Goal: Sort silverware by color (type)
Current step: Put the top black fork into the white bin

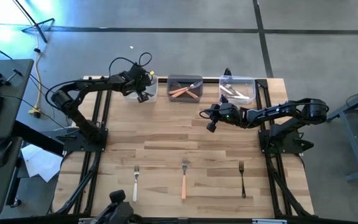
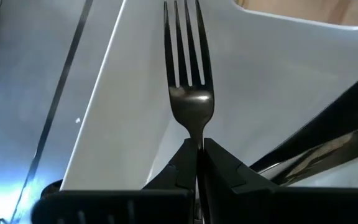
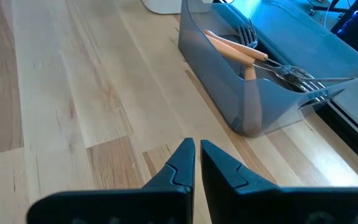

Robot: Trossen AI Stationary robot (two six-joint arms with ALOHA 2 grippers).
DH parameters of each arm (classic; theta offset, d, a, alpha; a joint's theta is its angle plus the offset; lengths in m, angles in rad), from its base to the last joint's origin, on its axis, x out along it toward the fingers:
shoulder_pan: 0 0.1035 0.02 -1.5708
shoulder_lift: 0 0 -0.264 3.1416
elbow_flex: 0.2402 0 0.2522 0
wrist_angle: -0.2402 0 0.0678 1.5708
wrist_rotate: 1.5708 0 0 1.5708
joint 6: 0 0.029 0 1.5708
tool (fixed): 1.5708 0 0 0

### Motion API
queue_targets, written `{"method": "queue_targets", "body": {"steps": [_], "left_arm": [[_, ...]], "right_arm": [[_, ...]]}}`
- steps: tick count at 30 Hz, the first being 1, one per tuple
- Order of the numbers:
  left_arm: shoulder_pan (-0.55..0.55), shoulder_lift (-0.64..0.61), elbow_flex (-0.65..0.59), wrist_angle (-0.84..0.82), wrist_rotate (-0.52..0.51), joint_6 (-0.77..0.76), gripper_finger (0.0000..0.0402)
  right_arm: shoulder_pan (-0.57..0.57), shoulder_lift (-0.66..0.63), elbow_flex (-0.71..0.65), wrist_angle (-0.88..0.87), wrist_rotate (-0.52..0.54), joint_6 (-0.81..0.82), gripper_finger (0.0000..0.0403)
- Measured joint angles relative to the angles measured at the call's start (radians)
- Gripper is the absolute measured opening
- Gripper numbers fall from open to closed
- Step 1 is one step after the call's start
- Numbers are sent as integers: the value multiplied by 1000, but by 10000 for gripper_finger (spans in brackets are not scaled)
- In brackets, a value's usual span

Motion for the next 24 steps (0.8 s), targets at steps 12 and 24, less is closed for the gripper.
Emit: {"method": "queue_targets", "body": {"steps": [12, 24], "left_arm": [[24, 2, 2, -12, -19, 29, 1], [27, 4, 1, -24, 10, 47, 42]], "right_arm": [[0, 0, 0, 0, 0, 0, 9], [0, 0, 0, 0, 0, 0, 9]]}}
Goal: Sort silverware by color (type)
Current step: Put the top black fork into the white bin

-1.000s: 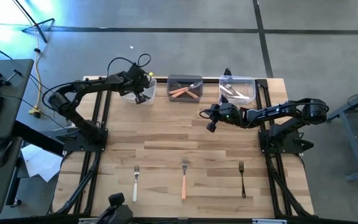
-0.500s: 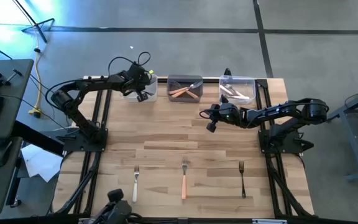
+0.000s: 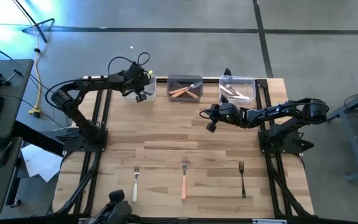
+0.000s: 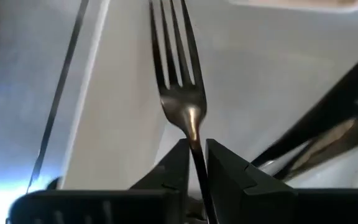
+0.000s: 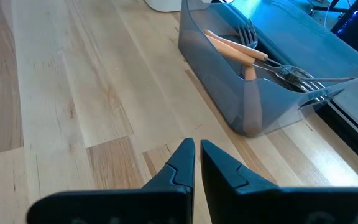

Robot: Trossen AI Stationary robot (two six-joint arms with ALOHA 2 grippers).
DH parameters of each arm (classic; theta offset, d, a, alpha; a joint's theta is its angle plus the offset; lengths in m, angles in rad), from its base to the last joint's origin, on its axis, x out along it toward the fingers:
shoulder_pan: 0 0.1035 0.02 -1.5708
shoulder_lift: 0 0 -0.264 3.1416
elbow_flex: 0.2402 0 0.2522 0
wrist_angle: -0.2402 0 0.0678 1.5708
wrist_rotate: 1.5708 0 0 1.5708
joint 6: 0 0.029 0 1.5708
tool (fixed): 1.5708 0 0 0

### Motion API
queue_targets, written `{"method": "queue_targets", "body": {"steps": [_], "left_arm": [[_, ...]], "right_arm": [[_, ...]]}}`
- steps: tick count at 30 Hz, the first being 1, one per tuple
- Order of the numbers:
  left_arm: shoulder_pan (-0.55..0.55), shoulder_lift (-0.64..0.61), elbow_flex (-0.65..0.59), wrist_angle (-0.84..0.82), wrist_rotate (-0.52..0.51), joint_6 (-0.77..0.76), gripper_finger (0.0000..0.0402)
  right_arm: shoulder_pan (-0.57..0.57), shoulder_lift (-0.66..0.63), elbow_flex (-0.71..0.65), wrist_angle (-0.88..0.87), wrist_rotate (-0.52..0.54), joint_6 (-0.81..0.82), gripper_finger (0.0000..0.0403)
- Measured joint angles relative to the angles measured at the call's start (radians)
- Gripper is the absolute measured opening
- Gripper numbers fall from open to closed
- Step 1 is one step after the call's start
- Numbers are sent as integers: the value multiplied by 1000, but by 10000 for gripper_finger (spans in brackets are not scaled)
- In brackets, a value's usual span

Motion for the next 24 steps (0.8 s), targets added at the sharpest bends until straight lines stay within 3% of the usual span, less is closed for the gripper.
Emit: {"method": "queue_targets", "body": {"steps": [7, 13, 18, 24], "left_arm": [[-10, 1, -3, -55, -15, -29, 106], [-49, -75, -2, -58, -77, -66, 127], [-69, -163, -2, -87, -65, -160, 116], [-49, -148, -2, -126, -72, -230, 59]], "right_arm": [[0, 0, 0, 0, 0, 0, 9], [0, 0, 0, 0, 0, 0, 9], [0, 0, 0, 0, 0, 0, 9], [0, 0, 0, 0, 0, 0, 9]]}}
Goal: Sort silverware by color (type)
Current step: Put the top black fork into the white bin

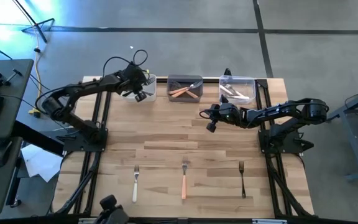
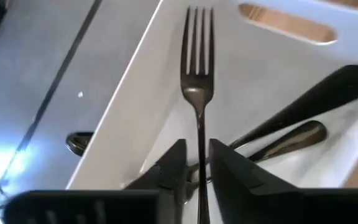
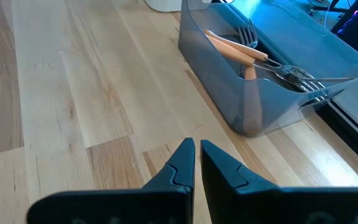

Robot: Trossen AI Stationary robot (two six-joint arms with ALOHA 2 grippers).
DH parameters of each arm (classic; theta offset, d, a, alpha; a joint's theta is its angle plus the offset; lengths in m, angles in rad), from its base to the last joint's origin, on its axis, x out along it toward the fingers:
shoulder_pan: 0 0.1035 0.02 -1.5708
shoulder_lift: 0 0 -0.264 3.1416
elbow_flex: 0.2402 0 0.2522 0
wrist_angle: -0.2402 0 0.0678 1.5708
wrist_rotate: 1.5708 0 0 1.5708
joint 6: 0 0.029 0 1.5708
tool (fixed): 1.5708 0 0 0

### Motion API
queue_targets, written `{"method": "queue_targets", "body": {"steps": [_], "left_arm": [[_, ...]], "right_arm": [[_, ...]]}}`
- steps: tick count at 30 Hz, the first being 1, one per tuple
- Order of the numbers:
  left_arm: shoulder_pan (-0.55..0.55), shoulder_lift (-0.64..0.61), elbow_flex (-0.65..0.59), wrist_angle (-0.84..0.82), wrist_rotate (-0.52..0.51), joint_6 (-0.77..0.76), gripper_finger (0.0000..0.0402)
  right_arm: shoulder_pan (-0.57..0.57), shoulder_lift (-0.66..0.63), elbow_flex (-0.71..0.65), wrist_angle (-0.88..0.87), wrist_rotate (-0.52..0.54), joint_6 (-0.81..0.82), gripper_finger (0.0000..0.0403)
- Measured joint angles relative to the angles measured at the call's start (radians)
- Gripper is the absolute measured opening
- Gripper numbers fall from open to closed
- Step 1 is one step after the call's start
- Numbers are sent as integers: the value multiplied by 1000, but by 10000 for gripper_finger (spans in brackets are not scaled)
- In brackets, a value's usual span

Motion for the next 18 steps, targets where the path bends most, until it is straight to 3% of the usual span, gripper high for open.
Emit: {"method": "queue_targets", "body": {"steps": [5, 18], "left_arm": [[38, 44, 1, 40, 1, -60, 5], [52, 137, 0, 50, -18, -50, 1]], "right_arm": [[0, 0, 0, 0, 0, 0, 9], [0, 0, 0, 0, 0, 0, 9]]}}
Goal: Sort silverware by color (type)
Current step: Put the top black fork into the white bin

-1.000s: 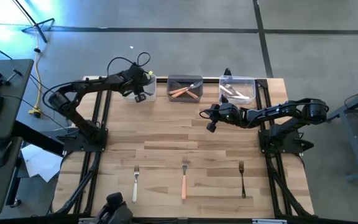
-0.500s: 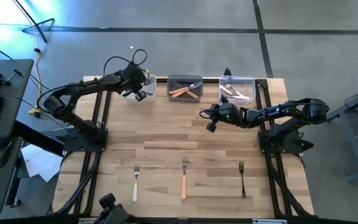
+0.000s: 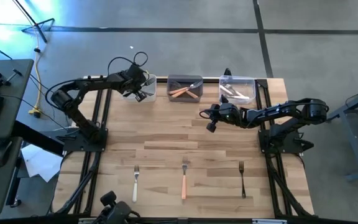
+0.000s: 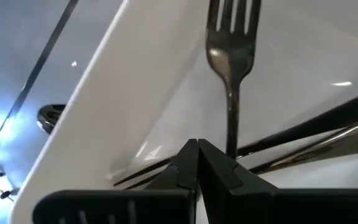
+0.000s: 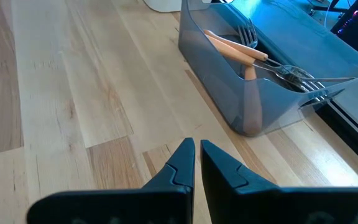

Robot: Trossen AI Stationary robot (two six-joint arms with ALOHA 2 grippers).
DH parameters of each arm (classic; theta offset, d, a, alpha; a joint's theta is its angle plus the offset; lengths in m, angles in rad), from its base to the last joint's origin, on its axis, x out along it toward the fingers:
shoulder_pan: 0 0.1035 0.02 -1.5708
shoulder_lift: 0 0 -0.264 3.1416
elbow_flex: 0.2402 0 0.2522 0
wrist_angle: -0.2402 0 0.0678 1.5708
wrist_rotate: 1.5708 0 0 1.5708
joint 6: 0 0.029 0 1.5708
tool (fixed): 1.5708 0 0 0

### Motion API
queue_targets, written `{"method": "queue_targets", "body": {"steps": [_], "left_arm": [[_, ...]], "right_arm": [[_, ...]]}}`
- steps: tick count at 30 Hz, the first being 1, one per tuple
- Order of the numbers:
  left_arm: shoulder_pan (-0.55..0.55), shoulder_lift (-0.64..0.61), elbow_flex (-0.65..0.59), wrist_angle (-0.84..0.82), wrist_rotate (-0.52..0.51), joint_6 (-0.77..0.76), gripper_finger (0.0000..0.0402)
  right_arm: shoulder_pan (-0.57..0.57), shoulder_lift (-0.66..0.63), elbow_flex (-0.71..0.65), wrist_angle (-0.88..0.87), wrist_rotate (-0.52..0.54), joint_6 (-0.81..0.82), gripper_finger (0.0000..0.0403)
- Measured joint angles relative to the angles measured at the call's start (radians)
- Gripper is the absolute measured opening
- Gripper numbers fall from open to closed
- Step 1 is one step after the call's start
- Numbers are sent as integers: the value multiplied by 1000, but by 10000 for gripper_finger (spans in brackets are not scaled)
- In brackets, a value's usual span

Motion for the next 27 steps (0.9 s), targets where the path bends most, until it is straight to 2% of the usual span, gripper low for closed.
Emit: {"method": "queue_targets", "body": {"steps": [6, 11, 21, 24, 27], "left_arm": [[0, -79, 0, -6, 12, -43, 19], [0, -130, 0, -21, 136, -59, 63], [0, -48, 0, -50, 122, -35, 151], [-1, -29, 0, -51, 105, -32, 154], [-4, -21, 0, -50, 95, -27, 134]], "right_arm": [[0, 0, 0, 0, 0, 0, 9], [0, 0, 0, 0, 0, 0, 9], [0, 0, 0, 0, 0, 0, 9], [0, 0, 0, 0, 0, 0, 9], [0, 0, 0, 0, 0, 0, 9]]}}
